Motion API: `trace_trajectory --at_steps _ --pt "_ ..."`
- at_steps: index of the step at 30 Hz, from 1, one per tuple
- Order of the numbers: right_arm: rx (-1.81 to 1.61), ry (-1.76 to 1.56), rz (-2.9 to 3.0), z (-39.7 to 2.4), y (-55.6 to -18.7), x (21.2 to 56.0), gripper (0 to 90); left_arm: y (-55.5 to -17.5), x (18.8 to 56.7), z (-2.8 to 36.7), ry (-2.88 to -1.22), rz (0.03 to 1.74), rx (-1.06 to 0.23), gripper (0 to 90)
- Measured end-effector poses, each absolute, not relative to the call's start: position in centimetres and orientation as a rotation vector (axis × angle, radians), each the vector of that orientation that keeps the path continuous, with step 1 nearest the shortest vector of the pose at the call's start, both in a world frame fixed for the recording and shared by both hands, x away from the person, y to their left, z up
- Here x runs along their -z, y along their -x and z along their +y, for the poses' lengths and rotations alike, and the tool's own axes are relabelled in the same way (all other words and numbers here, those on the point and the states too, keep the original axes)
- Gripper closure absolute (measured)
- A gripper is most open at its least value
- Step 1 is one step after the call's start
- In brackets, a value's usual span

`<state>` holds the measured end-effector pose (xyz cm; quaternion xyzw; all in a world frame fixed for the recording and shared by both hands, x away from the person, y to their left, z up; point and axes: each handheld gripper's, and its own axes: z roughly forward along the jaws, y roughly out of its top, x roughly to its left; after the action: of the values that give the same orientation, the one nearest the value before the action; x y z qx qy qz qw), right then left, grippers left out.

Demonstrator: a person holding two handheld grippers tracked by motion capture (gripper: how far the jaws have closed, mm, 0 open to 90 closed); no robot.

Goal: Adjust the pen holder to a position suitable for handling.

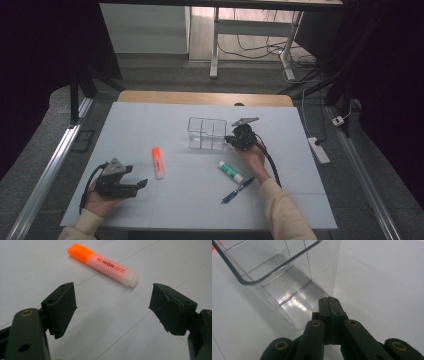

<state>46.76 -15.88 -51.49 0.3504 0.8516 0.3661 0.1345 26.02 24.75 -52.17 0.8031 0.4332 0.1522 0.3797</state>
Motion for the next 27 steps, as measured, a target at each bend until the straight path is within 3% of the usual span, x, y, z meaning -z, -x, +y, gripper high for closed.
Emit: trace_trajectory --at_steps 27 --pt "-1.083 -0.960 2.552 -16.0 -43.8 50.6 89.5 -26.0 52.1 24.9 -2.048 1.100 -0.389 21.4"
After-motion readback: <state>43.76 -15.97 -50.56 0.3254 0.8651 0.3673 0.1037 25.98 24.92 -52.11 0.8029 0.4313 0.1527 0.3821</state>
